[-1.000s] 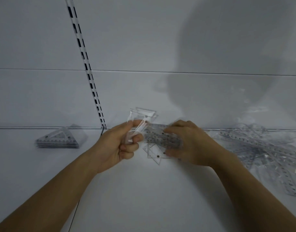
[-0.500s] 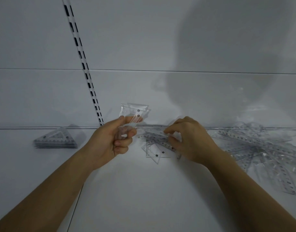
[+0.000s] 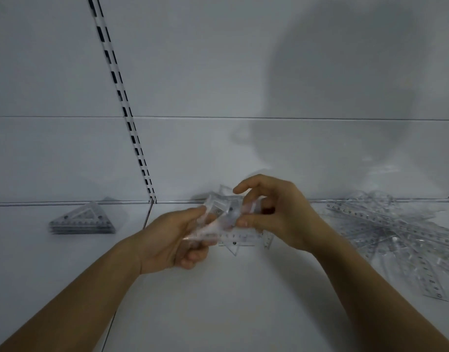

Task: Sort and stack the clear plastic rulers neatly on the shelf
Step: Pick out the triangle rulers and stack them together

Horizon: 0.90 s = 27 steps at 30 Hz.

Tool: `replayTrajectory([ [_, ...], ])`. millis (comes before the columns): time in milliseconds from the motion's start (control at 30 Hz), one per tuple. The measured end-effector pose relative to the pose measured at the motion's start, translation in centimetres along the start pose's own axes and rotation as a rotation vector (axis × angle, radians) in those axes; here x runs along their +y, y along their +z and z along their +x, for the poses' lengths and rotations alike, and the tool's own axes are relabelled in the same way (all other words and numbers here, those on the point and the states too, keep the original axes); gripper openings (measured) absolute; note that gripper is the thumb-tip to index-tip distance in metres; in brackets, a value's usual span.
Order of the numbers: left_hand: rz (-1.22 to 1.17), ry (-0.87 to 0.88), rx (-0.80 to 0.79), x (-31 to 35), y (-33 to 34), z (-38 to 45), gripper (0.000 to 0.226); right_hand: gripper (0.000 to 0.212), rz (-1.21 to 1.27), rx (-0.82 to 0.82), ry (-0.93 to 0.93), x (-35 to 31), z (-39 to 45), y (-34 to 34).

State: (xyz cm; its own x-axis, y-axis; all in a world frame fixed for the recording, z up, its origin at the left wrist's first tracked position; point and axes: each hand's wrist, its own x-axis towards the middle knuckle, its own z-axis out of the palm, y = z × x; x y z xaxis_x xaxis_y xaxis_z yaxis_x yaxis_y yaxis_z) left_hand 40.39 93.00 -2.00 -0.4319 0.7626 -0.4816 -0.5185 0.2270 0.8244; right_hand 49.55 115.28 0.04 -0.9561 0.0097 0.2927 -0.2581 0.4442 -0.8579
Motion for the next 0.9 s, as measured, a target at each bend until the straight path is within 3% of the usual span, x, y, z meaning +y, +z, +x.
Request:
replayTrajectory([
  [100, 0.082, -0.042, -0.109, -0.5, 0.4, 0.2, 0.049, 0.041, -0.213, 0.01, -0.032, 0.4, 0.0, 0.8],
  [233, 0.033, -0.049, -0.204, -0.6, -0.1, 0.4, 0.054, 0.023, -0.488, 0.101, -0.213, 0.5, 0.2, 0.9],
  [333, -0.034, -0.037, -0.258, -0.4, -1.0, 0.3, 0.057, 0.012, -0.388, 0.143, -0.293, 0.3, -0.1, 0.3],
  [467, -0.143, -0.022, -0.286, -0.1, -1.3, 0.2, 0.054, 0.023, -0.363, 0.157, -0.354, 0.4, -0.1, 0.2],
  [567, -0.171, 0.061, -0.303, 0.0, -1.1, 0.2, 0.035, 0.019, -0.409, 0.135, -0.36, 0.6, -0.2, 0.5],
  [667, -0.175, 0.116, -0.277, -0.4, -1.0, 0.2, 0.022, 0.023, -0.479, 0.008, -0.398, 0.8, -0.4, 1.3],
  [733, -0.155, 0.137, -0.243, -0.5, -0.9, 0.2, 0.02, 0.034, -0.48, -0.047, -0.341, 1.0, -0.3, 1.5],
  [833, -0.171, 0.213, -0.109, -0.2, -0.6, 0.2, 0.025, 0.047, -0.464, 0.13, -0.114, 1.5, -0.1, 1.0],
  [900, -0.243, 0.215, -0.045, 0.2, -0.7, 0.3, 0.022, 0.05, -0.598, 0.086, 0.052, 2.2, -0.2, 0.5],
])
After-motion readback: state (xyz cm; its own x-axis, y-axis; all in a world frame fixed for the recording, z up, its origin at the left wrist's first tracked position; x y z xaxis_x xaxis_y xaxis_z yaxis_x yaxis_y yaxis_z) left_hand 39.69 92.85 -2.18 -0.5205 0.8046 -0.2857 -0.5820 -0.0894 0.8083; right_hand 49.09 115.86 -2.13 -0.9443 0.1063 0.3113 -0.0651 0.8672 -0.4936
